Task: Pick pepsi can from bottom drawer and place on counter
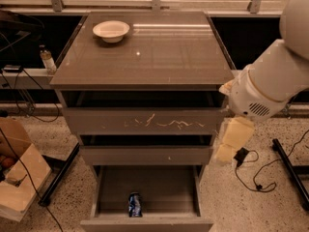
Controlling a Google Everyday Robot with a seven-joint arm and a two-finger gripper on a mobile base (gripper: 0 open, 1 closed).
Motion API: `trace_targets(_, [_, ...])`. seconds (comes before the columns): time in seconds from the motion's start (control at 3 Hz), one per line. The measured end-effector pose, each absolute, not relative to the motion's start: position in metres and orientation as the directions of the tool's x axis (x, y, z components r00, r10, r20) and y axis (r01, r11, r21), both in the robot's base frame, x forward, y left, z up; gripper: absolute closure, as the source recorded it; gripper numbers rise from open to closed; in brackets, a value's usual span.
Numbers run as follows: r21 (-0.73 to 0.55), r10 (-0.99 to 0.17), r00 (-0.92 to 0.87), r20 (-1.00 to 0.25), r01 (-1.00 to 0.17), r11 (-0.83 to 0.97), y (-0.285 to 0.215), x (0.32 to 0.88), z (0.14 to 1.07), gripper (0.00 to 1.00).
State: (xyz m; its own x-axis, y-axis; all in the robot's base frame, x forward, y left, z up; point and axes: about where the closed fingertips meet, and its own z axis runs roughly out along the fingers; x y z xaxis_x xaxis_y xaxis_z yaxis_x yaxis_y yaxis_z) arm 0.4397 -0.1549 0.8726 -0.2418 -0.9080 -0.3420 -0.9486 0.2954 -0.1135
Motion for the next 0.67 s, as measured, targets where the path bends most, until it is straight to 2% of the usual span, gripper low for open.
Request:
trace_targets(0.33, [-0.063,-0.876,-0.309,-0.371,-0.932,0.356,-0.1476,0.4444,0.8316,0.00])
trace_targets(0.67, [-0.065,-0.874,-0.312,-0.373,-0.931,0.360,-0.1470,0.4459,0.8292,0.00])
